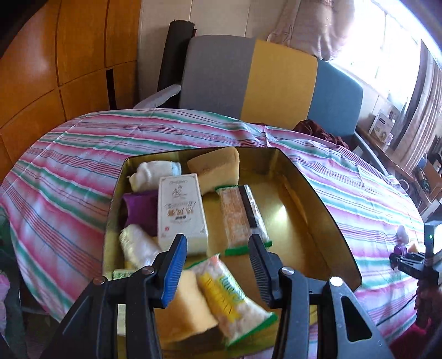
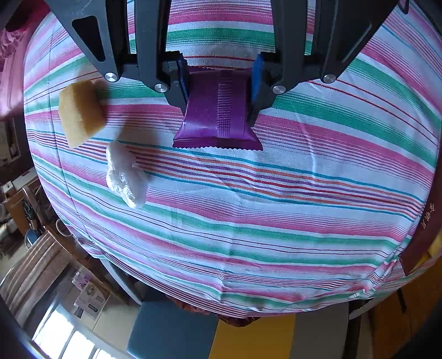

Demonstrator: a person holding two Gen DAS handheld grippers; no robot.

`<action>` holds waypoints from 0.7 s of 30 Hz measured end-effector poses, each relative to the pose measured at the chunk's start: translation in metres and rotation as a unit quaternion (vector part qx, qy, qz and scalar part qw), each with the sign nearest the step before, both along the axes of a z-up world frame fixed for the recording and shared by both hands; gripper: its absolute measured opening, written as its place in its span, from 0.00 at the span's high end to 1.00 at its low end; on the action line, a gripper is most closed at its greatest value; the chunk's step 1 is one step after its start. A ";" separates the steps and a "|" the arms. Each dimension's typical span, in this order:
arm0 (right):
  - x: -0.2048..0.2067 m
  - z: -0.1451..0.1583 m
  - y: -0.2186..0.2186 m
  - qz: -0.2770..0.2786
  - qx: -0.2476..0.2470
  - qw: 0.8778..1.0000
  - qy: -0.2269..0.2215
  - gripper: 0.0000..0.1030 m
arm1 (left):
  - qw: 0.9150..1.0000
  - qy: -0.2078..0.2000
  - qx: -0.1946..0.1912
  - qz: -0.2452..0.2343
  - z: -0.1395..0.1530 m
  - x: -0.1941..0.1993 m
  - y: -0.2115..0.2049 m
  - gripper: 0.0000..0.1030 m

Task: Organize objects
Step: 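Carry the purple packet over the tray and release it with the right tool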

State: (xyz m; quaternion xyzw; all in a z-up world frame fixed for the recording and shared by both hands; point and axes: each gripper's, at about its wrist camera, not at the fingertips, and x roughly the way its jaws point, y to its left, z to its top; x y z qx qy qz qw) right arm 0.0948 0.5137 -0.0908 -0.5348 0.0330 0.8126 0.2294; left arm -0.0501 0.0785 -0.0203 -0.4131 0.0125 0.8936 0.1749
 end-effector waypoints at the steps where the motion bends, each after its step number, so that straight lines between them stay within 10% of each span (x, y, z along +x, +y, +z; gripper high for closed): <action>1: 0.000 0.000 0.000 -0.002 0.000 1.000 0.000 0.65 | 1.000 -0.001 0.002 0.001 0.000 0.001 -0.003 0.55; 12: -0.006 0.012 -0.014 -0.025 -0.054 0.998 0.026 0.66 | 1.000 -0.009 0.025 0.018 -0.005 0.005 -0.035 0.55; 21: -0.050 0.084 -0.139 0.113 -0.098 0.979 0.135 0.66 | 0.999 -0.011 0.039 0.021 -0.008 0.010 -0.048 0.55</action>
